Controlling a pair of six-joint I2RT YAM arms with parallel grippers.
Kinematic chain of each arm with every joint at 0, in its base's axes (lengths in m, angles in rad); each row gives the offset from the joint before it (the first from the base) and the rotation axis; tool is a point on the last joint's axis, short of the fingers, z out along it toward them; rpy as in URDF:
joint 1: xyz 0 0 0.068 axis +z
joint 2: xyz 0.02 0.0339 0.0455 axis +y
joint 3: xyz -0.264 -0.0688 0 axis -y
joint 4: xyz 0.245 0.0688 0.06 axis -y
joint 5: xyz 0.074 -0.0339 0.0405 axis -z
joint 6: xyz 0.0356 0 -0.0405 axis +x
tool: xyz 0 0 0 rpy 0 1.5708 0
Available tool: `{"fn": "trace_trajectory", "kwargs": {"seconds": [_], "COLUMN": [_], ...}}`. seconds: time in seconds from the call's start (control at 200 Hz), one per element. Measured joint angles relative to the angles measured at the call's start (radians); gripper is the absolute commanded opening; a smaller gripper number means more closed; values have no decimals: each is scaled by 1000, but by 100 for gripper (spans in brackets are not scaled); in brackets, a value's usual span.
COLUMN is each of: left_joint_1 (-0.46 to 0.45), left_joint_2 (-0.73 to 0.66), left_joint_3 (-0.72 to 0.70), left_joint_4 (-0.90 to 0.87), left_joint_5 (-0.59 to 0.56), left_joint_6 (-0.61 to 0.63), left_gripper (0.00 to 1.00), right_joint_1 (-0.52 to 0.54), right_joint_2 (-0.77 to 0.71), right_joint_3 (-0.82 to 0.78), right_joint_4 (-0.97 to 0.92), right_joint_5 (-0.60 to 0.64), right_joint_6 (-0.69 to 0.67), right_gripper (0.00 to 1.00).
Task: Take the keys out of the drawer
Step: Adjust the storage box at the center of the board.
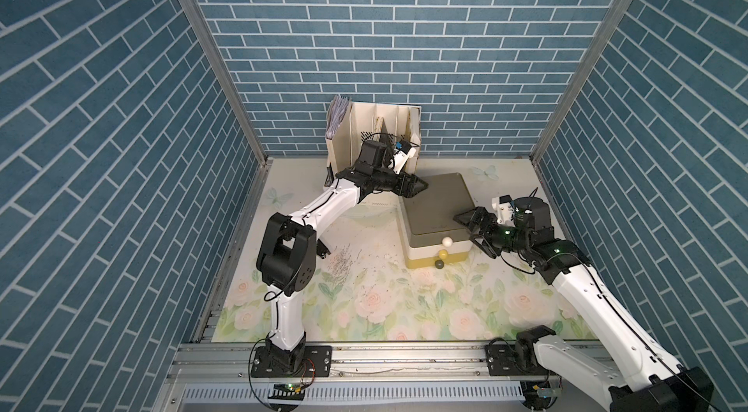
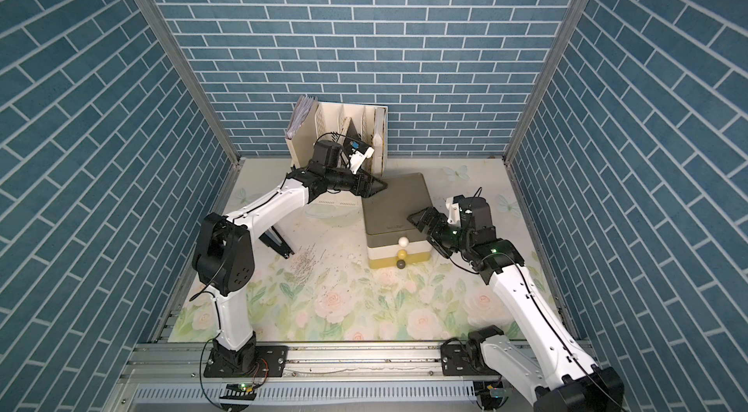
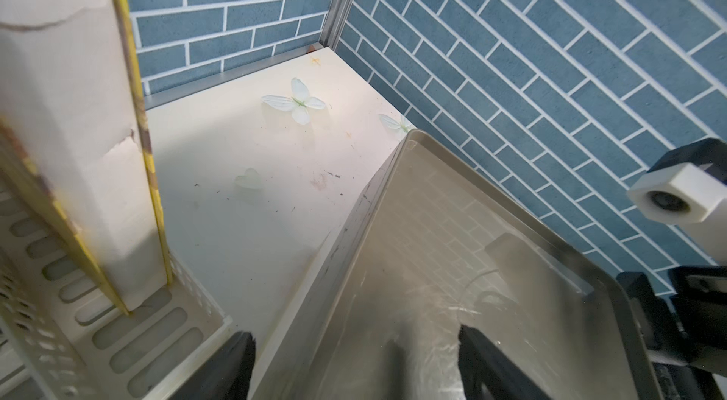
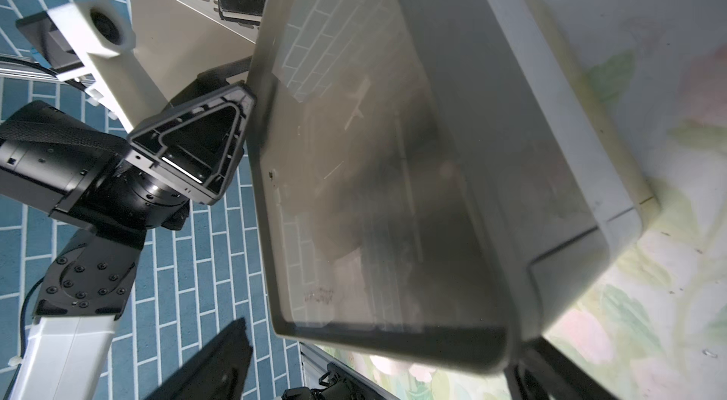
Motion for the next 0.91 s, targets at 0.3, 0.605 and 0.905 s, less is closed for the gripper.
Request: {"fn": "trace_trajectory", "kwargs": {"seconds": [0.3, 0.605, 0.905], "left_joint_1": [3, 5, 7], "left_joint_2": [4, -2, -6], "left_joint_3": [4, -9, -16], "left_joint_4": [-14, -10, -16], "left_joint_5": [6, 9, 10], "left_joint_6": [34, 49, 53], "left_gripper": [78, 79, 79], "right_joint_1": [6, 6, -2], "right_joint_2": [47, 105, 185], "right_joint_3": [14, 63, 154], "right_joint_4": [-16, -64, -102], "right_joint_5": [1, 9, 89], "right_joint_6": [7, 6, -33], "right_gripper": [100, 100, 100]}}
